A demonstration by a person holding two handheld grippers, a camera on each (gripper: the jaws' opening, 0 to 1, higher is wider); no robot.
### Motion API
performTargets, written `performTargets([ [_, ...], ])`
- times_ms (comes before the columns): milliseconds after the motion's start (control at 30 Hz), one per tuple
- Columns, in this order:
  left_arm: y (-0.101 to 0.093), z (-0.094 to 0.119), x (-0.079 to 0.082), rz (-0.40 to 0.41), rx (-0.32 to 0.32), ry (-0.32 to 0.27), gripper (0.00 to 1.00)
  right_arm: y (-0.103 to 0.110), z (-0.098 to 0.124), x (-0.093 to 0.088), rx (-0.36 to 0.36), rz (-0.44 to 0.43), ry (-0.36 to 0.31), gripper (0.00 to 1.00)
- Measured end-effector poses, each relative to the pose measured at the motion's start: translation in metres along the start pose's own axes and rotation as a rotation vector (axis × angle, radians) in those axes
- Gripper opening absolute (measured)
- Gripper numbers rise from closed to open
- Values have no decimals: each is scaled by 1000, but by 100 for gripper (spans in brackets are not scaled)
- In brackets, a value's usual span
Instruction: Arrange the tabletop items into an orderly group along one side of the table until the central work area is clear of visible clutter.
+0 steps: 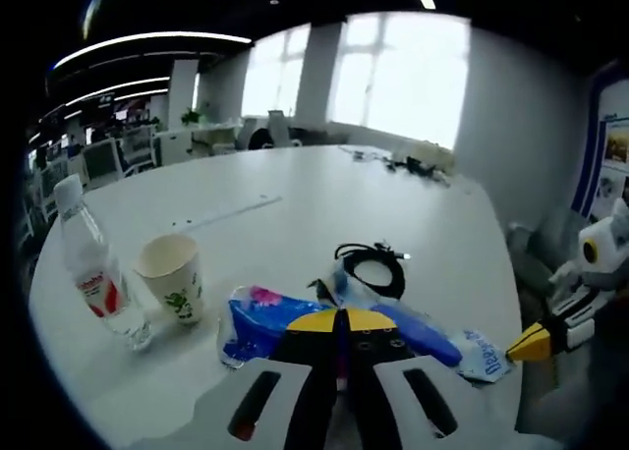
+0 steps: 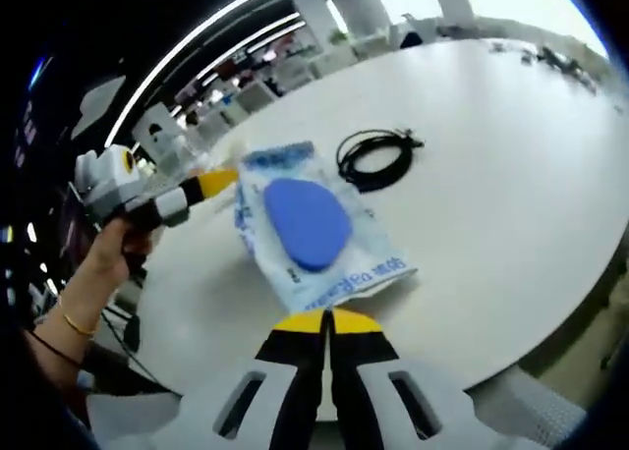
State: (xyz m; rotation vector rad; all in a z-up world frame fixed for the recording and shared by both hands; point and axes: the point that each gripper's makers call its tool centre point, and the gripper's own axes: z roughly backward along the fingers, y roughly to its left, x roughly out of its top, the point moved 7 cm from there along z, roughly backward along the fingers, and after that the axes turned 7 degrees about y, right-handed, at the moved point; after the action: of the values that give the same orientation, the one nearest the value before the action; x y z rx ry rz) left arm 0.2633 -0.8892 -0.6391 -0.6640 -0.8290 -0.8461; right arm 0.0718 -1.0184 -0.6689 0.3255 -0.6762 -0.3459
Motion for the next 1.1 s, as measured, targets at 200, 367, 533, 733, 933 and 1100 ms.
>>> performTargets([
  [200,-7,14,-3,22,19,-36,0,-4,8,10,-47,97,-51,0],
  [367,-15,20,-13,51,29,-42,0,1,11,19,-55,170,-84,0],
  [533,-11,21,-27,99,57,-25,0,-1,6,13,-53,172,-46,0],
  [733,-8,24,-36,120,81,-1,0,-5,4,10,-67,153,-25,0],
  [933,-9,25,-40,120,80,24,1,-10,2,6,-82,101,-4,0],
  [1100,-9,26,-45,112,80,48,4,-14,1,3,-99,60,24,6],
])
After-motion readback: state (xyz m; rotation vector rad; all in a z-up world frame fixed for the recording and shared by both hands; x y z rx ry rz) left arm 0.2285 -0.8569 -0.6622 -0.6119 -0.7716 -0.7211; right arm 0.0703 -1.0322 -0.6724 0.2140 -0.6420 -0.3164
